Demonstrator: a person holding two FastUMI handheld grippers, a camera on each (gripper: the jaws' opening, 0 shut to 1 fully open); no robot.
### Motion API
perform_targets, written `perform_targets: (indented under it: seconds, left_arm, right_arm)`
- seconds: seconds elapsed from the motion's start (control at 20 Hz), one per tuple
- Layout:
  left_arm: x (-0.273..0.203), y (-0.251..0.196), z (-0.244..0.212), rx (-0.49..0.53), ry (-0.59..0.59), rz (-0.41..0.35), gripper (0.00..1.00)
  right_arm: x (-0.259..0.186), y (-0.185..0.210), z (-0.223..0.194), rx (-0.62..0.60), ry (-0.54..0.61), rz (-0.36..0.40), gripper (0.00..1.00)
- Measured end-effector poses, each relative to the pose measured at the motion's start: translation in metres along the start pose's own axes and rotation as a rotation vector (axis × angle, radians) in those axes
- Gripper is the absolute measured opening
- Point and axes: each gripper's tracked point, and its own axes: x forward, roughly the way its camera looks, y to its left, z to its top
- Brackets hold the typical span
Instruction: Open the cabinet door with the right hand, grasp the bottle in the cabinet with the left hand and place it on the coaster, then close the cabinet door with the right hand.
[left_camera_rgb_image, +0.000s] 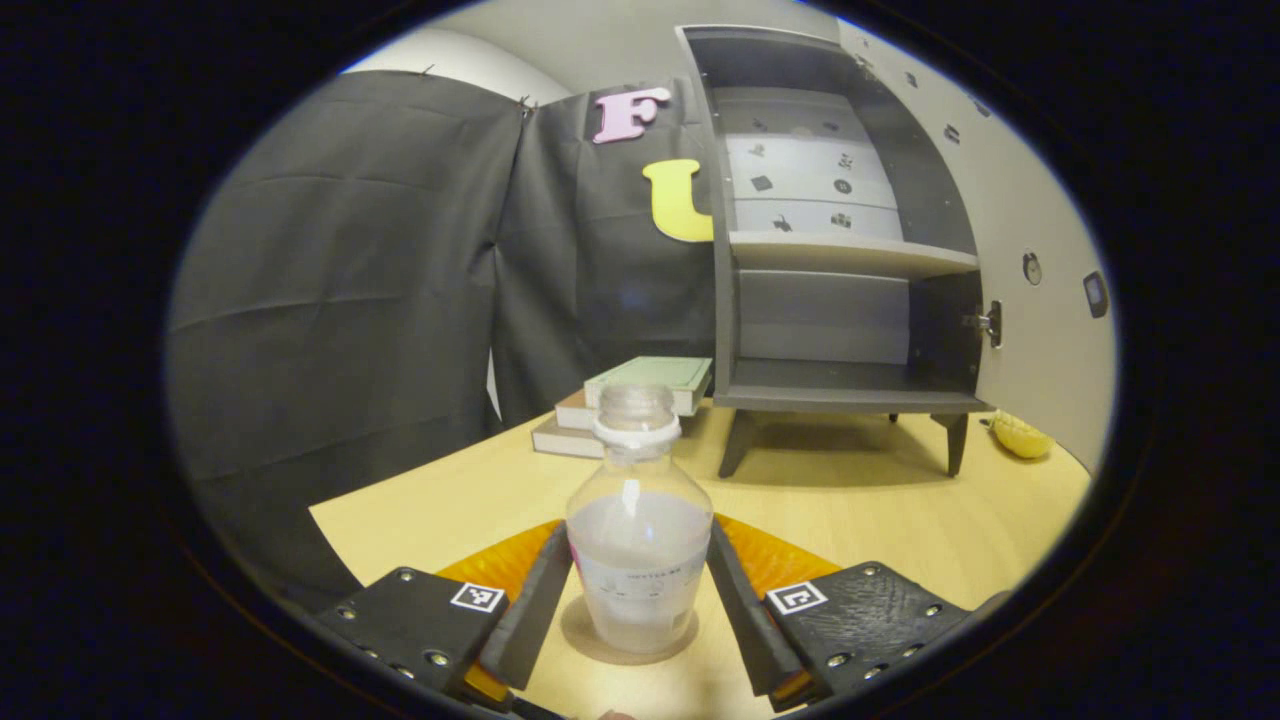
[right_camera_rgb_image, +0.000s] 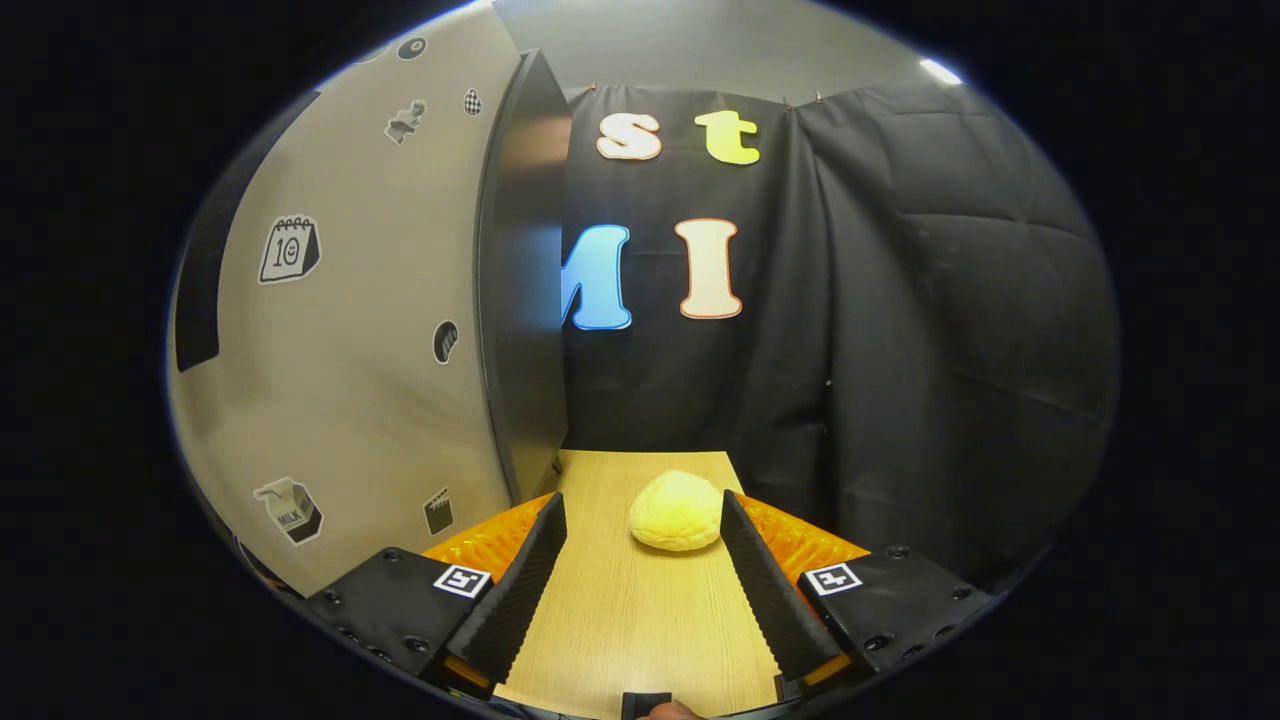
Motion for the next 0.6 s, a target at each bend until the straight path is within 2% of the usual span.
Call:
perform_targets:
  seconds: [0.05,0.1,0.15,0.2,0.25,0.3,0.35,0.6]
  left_arm:
    - [-0.002,0.003,0.009,0.016,-0.003,0.012,0.77]
    - [-0.004,0.006,0.019,0.030,-0.010,0.022,0.82]
    - [-0.007,0.006,0.032,0.037,-0.023,0.024,0.77]
    - [-0.012,0.006,0.047,0.038,-0.039,0.026,0.77]
    - [-0.017,0.007,0.061,0.034,-0.055,0.030,0.77]
    - [-0.023,0.008,0.074,0.026,-0.068,0.031,0.82]
    - [-0.028,0.007,0.089,0.012,-0.076,0.028,0.77]
    - [-0.059,0.004,0.169,-0.037,-0.126,-0.003,0.80]
  right_arm:
    - [-0.001,0.001,0.002,0.001,-0.004,0.006,0.93]
    - [-0.002,0.002,0.006,0.000,-0.011,0.011,0.98]
    - [-0.005,0.003,0.009,0.000,-0.021,0.018,0.98]
    - [-0.006,0.004,0.013,0.002,-0.032,0.027,0.98]
    - [-0.008,0.006,0.016,0.004,-0.042,0.037,0.98]
    - [-0.009,0.008,0.019,0.006,-0.051,0.048,0.98]
    - [-0.010,0.010,0.022,0.007,-0.059,0.059,0.98]
    - [-0.017,0.021,0.040,0.028,-0.096,0.126,0.98]
